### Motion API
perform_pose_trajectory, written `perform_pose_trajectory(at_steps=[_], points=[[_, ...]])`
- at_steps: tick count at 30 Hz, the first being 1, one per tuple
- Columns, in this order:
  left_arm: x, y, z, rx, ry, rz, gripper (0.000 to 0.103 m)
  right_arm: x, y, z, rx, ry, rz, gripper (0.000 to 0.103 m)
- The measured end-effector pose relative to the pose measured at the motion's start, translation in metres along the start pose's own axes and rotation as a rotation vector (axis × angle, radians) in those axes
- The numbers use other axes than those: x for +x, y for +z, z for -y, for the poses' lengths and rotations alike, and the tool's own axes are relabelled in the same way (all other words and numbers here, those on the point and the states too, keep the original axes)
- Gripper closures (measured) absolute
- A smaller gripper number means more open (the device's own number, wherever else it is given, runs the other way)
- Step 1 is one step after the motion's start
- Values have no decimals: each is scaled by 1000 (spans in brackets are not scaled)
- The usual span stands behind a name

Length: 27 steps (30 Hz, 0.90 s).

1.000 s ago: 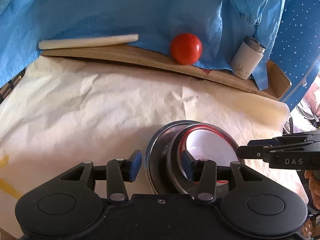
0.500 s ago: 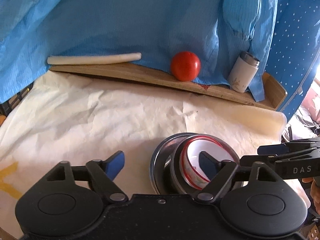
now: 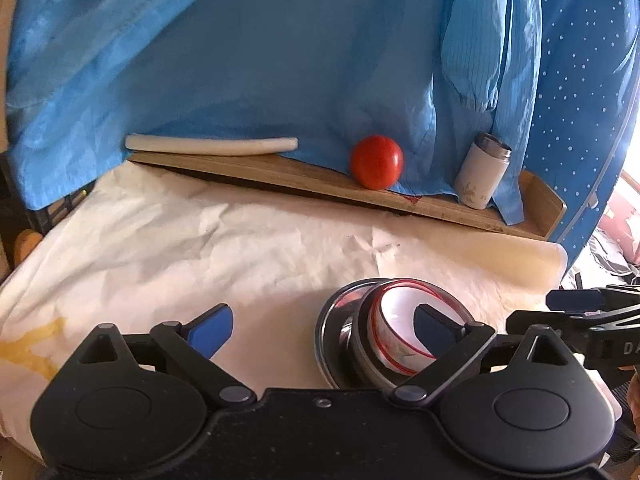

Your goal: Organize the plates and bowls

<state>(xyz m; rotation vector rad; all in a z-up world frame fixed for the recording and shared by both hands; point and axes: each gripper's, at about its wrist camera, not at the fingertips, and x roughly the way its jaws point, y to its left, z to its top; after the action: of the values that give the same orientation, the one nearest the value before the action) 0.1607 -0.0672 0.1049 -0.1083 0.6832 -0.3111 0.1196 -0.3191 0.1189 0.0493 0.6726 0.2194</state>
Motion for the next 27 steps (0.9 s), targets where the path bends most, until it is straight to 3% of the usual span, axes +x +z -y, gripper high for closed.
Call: perform_pose_trajectory(at_steps=[6,16,27], points=[[-13,-13,-1,11,14,71,1,-14,-16,-9,-23,-13,103,1],[-36,-42,9,94,81,267,1,-34,-58,-25,-78,-59,295,0],[-41,-70,14,119,78,321,1,-41,-98,-38,-99,-99,415,0]])
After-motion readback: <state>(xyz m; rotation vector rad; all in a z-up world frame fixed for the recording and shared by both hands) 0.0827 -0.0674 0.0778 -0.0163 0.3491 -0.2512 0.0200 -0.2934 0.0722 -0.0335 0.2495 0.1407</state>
